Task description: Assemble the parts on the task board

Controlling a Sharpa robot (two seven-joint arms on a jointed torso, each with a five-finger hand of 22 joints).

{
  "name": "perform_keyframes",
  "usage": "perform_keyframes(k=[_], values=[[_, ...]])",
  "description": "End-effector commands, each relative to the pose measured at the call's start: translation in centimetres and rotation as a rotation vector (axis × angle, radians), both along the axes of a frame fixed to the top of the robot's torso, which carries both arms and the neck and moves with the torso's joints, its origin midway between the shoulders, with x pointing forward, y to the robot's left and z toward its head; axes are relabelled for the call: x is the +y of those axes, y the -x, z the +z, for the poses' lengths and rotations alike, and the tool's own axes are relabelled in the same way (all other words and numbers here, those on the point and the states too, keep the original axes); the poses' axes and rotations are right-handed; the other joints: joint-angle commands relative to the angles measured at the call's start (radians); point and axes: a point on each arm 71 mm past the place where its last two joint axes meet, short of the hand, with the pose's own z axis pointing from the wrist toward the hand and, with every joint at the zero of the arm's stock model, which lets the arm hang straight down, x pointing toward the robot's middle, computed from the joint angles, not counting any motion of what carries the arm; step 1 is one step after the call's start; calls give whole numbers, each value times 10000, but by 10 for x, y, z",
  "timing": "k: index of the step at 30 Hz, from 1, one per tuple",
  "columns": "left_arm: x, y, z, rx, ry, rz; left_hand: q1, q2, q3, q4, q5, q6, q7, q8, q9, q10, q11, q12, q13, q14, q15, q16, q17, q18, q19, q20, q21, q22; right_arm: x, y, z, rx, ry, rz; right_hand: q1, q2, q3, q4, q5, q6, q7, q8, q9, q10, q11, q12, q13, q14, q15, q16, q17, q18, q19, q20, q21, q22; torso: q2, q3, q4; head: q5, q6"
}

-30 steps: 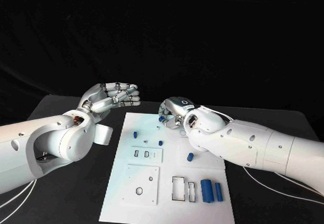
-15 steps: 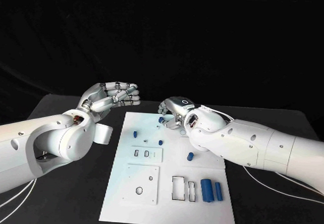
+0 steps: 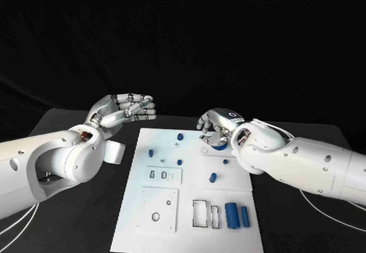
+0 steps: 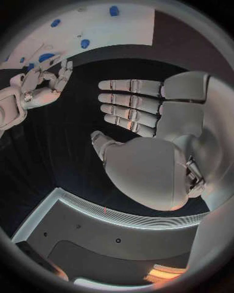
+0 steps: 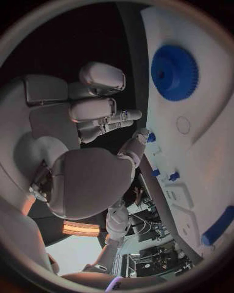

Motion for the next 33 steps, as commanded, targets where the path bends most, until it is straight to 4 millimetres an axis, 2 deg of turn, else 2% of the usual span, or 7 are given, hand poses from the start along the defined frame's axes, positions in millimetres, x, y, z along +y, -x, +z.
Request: perform_keyframes(k=[1,4,5,6,7,10,33], values=[[-2,0,1,-38,116,-187,-89,-8,19,23,-58,-65,37,-31,-10,-49,7,-65,6,-81,18,-36,9,89,-37,57,-40,-16,-18,6,2,988,-853,-747,-171,-95,-179,119,-144,-62,-164,-19,2,814,-211,532,362,321,-180,96,120,-169,106,-124,98,154,-47,1,-54,-26,25],[-1,-1,1,-27,115,-169,-94,-10,20,18,-61,-72,42,-36,-9,-69,13,-65,7,-96,24,-50,19,89,-43,64,-47,-24,-32,11,2,1548,-1011,-1027,-165,-271,-869,222,-183,-257,-347,-63,151,1327,-458,2231,1824,452,-419,417,626,-246,308,-367,303,500,-65,19,-83,-13,50],[-1,-1,1,-24,114,-162,-94,-10,20,18,-61,-72,42,-36,-9,-69,13,-65,7,-96,24,-50,19,89,-43,64,-47,-24,-36,12,2,1715,-1039,-1109,46,-234,-1221,248,-58,-320,-532,-7,359,779,-426,4171,3732,565,-351,743,1135,-234,407,-521,406,677,-62,22,-86,-16,56],[-1,-1,1,-22,113,-156,-94,-10,20,18,-61,-72,42,-36,-9,-69,13,-65,7,-96,24,-50,19,89,-43,64,-47,-24,-41,13,1,1908,-1068,-1213,-157,-165,-1437,490,-105,-406,-410,-1,470,1410,-442,7206,6640,692,-402,1115,1876,-325,522,-423,529,881,-64,27,-94,-20,67],[-1,-2,0,-19,112,-151,-94,-10,20,18,-61,-72,42,-36,-9,-69,13,-65,7,-96,24,-50,19,89,-43,64,-47,-24,-45,13,1,2074,-1084,-1314,-68,-64,-1617,746,-62,-522,-339,65,769,954,-394,9113,8522,737,-357,1332,2260,-349,599,-384,601,1032,-66,30,-96,-20,70],[-1,-2,0,-11,111,-148,-94,-10,20,18,-61,-72,42,-36,-9,-69,13,-65,7,-96,24,-50,19,89,-43,64,-47,-24,-54,12,-1,2383,-1081,-1565,58,-87,-1760,1027,96,-669,-292,114,1122,1546,-332,11246,10618,881,-280,1696,3062,-432,817,-288,840,1438,-77,43,-98,-10,82],[-1,-3,0,19,109,-168,-96,-8,23,14,-60,-71,43,-36,-7,-77,16,-62,8,-105,28,-60,28,90,-47,68,-52,-30,-54,-3,-11,2651,-840,-2129,296,-51,-1821,1321,332,-726,-226,142,1471,2318,-276,12751,12174,1036,-208,1998,3848,-523,1048,-205,1117,1894,-39,18,-90,48,35]])
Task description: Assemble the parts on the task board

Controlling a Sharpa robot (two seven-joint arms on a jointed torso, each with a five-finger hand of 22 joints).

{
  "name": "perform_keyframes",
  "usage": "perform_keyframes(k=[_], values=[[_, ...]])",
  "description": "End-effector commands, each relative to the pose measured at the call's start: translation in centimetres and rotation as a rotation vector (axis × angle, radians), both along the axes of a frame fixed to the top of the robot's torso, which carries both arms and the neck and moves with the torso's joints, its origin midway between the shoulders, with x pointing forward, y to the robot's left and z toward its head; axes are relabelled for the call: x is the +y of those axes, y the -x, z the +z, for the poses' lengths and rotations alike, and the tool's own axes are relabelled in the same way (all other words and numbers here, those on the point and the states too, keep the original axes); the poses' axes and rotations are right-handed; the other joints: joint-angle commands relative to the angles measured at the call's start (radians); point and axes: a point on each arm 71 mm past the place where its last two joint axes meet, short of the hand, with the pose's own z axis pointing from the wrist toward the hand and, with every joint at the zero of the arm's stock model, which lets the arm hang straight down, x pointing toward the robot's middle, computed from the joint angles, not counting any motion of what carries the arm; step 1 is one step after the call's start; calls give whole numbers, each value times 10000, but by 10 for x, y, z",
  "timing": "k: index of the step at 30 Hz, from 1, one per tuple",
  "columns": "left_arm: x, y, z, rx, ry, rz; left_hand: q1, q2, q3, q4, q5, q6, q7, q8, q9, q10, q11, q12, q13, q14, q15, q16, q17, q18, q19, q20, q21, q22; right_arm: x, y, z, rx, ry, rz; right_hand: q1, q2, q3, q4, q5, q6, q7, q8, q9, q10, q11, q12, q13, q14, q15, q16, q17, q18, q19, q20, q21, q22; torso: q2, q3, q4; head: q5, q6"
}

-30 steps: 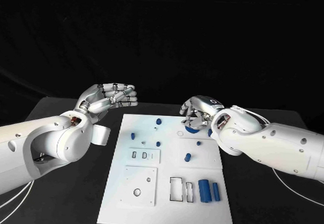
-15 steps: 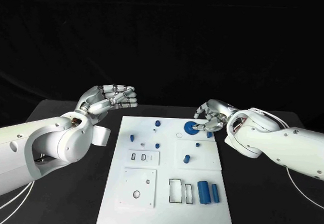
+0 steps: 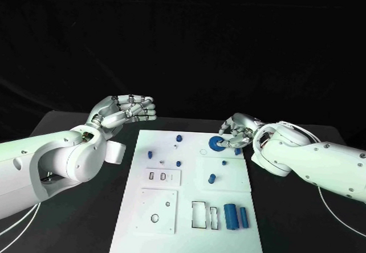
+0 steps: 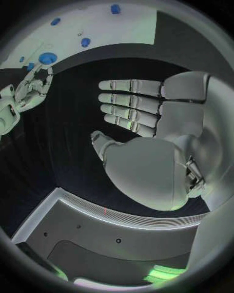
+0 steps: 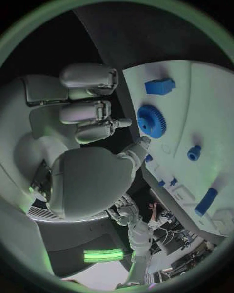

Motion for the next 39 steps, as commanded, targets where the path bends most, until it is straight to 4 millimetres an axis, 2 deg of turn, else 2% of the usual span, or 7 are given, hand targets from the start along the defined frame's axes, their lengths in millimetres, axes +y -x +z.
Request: perform_keyframes(k=[1,9,17,39], values=[[-3,1,1,-37,106,-198,-96,-8,23,14,-60,-71,43,-37,-7,-77,16,-62,8,-70,-7,-61,9,90,-9,31,-53,-17,2,-1,-3,204,175,-16,111,-20,26,58,54,-35,15,65,13,64,26,53,1023,1036,71,32,2606,-205,88,6,46,416,2,6,-4,1,-16],[-3,1,1,-30,109,-214,-96,-8,23,14,-60,-71,43,-37,-7,-77,16,-62,8,-70,-7,-61,9,90,-9,31,-53,-17,8,-4,-6,76,421,40,128,-29,25,68,45,-74,25,44,20,50,35,56,1022,1037,77,33,2608,-202,78,10,36,407,-1,5,15,17,-46],[-2,1,1,-19,105,-215,-96,-8,23,14,-60,-71,43,-37,-7,-77,16,-62,8,-70,-7,-61,9,90,-9,31,-53,-17,9,-5,-10,132,652,122,173,-32,38,65,30,-109,35,25,31,44,45,70,1035,1041,86,39,2627,-204,80,17,41,419,-3,11,-15,55,-87],[-2,1,1,9,98,-226,-101,-6,28,8,-59,-74,46,-40,-5,-91,20,-59,10,-80,-3,-74,24,92,-14,37,-59,-27,8,-6,-15,146,1070,139,503,38,269,-10,36,-127,72,2,106,33,79,139,1102,1041,122,39,2627,-214,96,53,70,489,-3,17,-10,60,-181]])
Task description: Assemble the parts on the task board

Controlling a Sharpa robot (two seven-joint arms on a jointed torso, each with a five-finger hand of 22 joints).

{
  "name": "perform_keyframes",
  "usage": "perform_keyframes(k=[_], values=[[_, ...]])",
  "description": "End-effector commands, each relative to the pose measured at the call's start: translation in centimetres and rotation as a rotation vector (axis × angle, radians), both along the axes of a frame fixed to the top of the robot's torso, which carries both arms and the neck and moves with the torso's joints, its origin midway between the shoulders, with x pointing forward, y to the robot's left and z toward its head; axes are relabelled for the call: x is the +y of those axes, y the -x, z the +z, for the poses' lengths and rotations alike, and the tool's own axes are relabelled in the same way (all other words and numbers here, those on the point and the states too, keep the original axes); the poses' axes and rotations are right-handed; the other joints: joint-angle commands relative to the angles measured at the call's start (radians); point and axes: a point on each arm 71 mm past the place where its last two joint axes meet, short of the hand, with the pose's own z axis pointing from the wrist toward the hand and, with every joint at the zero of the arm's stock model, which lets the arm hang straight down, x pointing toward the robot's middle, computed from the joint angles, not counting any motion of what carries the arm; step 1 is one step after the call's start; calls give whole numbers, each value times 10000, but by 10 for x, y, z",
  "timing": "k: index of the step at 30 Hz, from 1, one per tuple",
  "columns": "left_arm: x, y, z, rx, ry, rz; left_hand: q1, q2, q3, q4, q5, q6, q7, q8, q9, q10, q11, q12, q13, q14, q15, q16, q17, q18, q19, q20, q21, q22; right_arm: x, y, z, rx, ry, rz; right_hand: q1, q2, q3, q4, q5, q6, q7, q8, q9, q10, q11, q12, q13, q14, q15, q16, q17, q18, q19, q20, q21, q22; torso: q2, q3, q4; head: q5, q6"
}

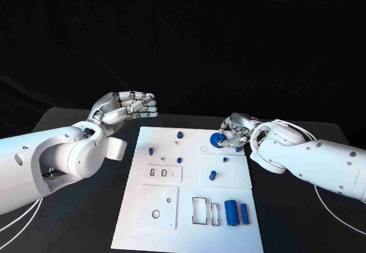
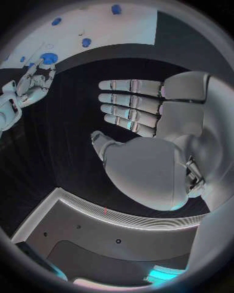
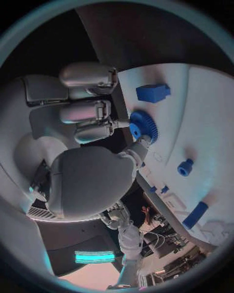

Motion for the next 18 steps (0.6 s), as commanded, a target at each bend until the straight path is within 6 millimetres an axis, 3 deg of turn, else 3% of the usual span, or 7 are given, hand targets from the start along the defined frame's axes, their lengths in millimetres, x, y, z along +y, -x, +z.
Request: perform_keyframes(k=[1,10,13,18], values=[[-2,1,1,-31,96,-198,-101,-6,28,8,-59,-74,46,-41,-5,-56,-15,-59,11,-81,-2,-36,9,92,-14,37,-59,-9,2,1,-4,127,301,95,138,27,92,4,41,-50,7,6,16,12,45,76,1123,1042,51,40,2630,-65,61,17,68,497,5,-2,1,-8,-15],[-2,0,1,-14,91,-202,-101,-6,28,8,-59,-74,46,-41,-5,-56,-15,-59,11,-81,-2,-36,9,92,-14,37,-59,-9,4,1,-6,160,241,82,-23,122,260,258,100,363,-75,162,114,161,-14,254,1313,1042,16,40,2630,-73,86,4,103,571,17,-7,7,-23,-59],[-2,0,1,-8,90,-207,-101,-6,28,8,-59,-74,46,-41,-5,-56,-15,-59,11,-81,-2,-36,9,92,-14,37,-59,-9,4,1,-5,69,179,9,25,192,430,307,151,871,-246,387,233,234,-155,331,1398,1042,-96,40,2630,-72,89,-83,107,595,11,-12,-4,-21,-75],[-2,0,1,3,91,-225,-101,-6,28,8,-59,-74,46,-41,-5,-56,-15,-59,11,-81,-2,-36,9,92,-14,37,-59,-9,3,2,-4,-184,136,-89,67,191,541,310,270,1178,-389,566,410,297,-283,392,1473,1042,-208,40,2630,-81,112,-188,130,647,10,-11,5,-30,-104]])
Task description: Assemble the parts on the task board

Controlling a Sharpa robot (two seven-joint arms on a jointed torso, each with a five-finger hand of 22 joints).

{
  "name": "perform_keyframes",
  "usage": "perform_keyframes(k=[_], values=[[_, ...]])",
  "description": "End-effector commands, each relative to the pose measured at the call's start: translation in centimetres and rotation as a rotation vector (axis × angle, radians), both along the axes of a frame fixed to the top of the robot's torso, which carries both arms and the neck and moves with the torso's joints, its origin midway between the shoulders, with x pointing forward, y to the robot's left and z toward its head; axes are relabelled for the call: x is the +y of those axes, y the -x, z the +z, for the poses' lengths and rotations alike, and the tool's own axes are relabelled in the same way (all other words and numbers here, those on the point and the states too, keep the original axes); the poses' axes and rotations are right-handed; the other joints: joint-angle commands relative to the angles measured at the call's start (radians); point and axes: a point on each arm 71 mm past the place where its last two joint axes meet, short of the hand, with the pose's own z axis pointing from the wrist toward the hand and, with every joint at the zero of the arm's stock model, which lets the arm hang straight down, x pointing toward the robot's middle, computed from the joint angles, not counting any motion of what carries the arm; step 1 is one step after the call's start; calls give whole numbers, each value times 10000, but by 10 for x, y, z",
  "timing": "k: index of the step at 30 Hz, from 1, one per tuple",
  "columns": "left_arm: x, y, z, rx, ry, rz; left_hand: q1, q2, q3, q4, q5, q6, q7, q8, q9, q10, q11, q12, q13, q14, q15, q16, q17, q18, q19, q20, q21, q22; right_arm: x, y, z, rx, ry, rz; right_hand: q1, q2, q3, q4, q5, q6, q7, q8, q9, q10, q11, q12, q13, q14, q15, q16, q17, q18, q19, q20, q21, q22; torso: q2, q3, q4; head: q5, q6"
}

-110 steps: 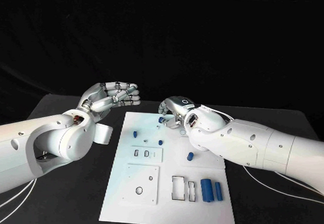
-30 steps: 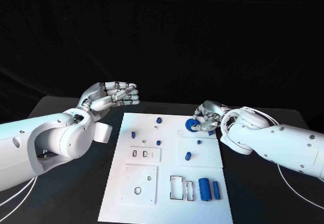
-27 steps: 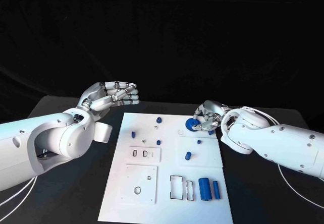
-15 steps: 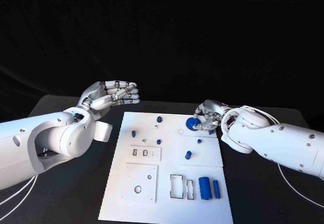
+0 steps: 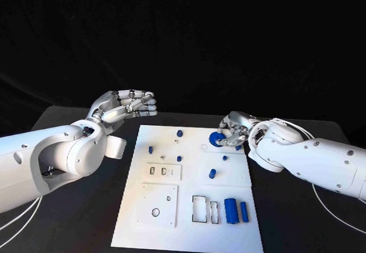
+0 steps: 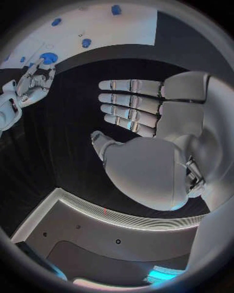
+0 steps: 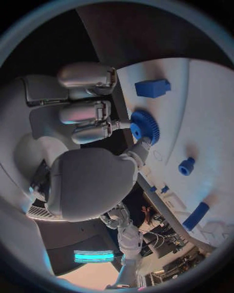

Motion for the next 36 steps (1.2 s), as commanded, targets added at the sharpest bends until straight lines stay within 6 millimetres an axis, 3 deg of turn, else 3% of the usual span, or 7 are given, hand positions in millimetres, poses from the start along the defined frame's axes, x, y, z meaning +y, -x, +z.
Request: perform_keyframes(k=[1,10,11,14,26,36], values=[[-2,0,1,-25,96,-209,-101,-6,28,8,-59,-74,46,-40,-5,-57,-14,-59,11,-81,-2,-36,10,92,-14,37,-59,-11,0,1,-2,-130,176,-115,68,140,99,-29,88,310,-232,117,159,145,-94,57,1492,1059,-93,40,2632,-87,11,-94,66,668,-1,2,6,-2,-20],[-2,0,1,-6,87,-204,-106,-2,32,4,-59,-75,47,-43,-2,-65,-13,-56,13,-81,-1,-43,26,95,-13,41,-62,-18,6,6,4,-946,9,114,191,240,326,-100,158,495,-337,224,309,218,-194,122,1574,1059,-185,40,2632,-99,39,-185,93,725,-19,-1,2,1,-16],[-2,0,1,-3,86,-205,-106,-2,32,4,-59,-75,47,-43,-2,-65,-13,-56,13,-81,-1,-43,26,95,-13,41,-62,-18,8,8,6,-1128,-17,194,112,232,331,-47,-48,445,-326,191,326,210,-190,110,1560,1059,-191,40,2632,-100,37,-201,89,727,-21,0,1,-3,0],[-1,0,1,1,82,-198,-106,-2,32,4,-59,-75,47,-43,-2,-65,-13,-56,13,-81,-1,-43,26,95,-13,41,-62,-18,16,13,12,-1687,-25,524,98,227,335,-39,-84,444,-328,189,334,217,-190,117,1568,1059,-193,40,2632,-100,38,-205,90,730,-27,2,0,10,22],[0,-1,0,-19,69,-135,-99,7,40,-1,-58,-75,45,-43,-1,-68,-13,-55,13,-81,-1,-46,33,96,-12,42,-63,-21,62,32,29,-3060,468,1958,35,98,307,-11,-226,371,-306,122,347,232,-178,125,1582,1059,-190,40,2632,-132,110,-214,170,850,-7,10,10,28,90],[-2,-3,0,-41,72,-124,-95,10,44,-5,-57,-75,45,-44,-1,-69,-13,-55,14,-81,-1,-48,35,97,-12,42,-63,-22,108,36,22,-3403,800,2886,89,111,355,-31,-183,365,-310,104,352,232,-182,124,1582,1059,-190,40,2632,-137,123,-214,184,874,3,10,21,65,77]])
